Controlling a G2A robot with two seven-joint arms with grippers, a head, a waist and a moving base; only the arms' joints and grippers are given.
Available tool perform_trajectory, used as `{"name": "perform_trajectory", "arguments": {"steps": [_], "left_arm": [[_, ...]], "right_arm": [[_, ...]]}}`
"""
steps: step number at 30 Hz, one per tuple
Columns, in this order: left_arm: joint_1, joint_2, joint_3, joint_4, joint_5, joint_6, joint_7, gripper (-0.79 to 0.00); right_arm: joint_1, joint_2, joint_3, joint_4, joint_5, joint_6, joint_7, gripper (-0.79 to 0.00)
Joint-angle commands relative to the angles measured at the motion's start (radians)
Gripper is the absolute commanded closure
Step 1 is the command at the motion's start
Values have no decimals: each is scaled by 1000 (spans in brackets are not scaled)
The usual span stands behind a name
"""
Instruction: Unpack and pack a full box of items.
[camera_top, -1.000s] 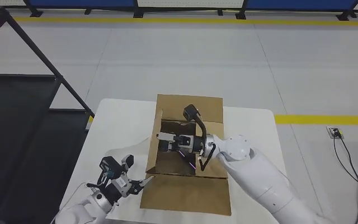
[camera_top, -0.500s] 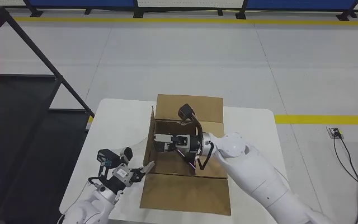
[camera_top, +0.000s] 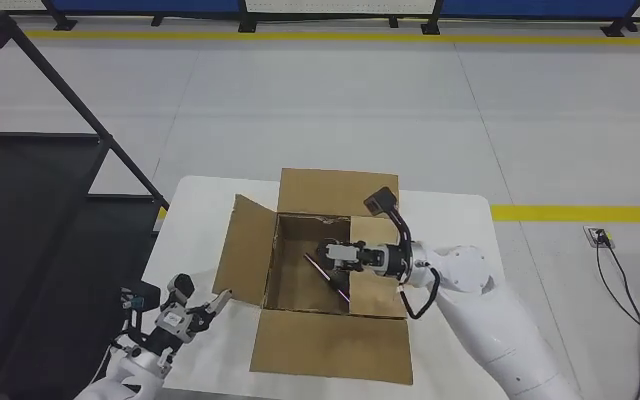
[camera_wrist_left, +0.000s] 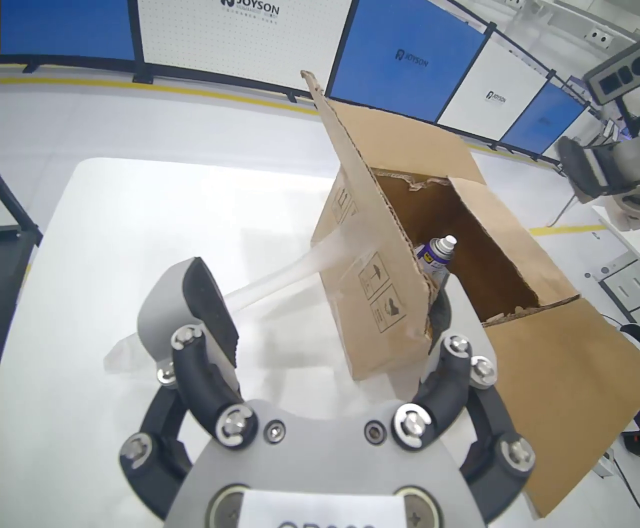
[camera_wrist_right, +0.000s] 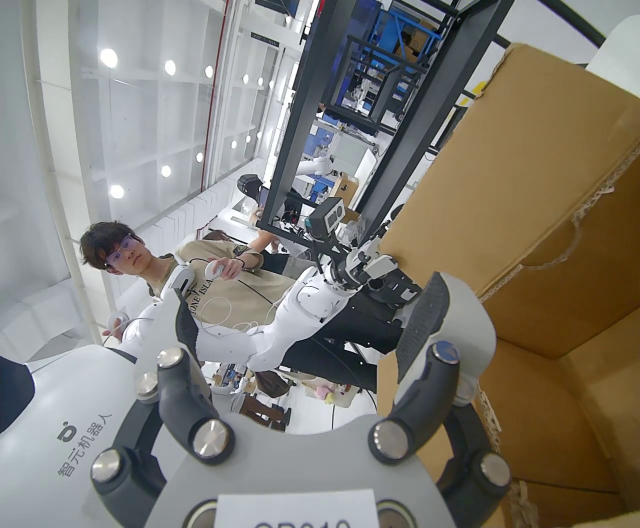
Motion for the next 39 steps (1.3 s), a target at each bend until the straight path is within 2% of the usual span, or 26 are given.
{"name": "perform_trajectory", "arguments": {"steps": [1,14,20,25,33,37,39], "left_arm": [[-5,1,-12,29,-9,0,-16,-785],[-123,-2,33,249,-9,30,-91,-785],[-129,-3,24,257,-31,19,-67,-785],[-72,2,-48,135,-51,-4,-28,-785],[-2,7,-161,-152,-66,-18,-18,-785],[0,9,-154,-296,-114,-53,-80,-785],[-32,12,-118,-332,-125,-71,-147,-785]], "right_arm": [[-28,12,41,-24,-5,4,16,-785],[-136,55,185,-92,5,3,82,-785],[-164,65,209,-111,7,-1,93,-785],[-179,71,226,-121,15,-10,101,-785],[-232,90,303,-151,39,-45,117,-785],[-291,108,384,-176,28,-86,126,-785],[-332,118,434,-189,17,-112,133,-785]]}}
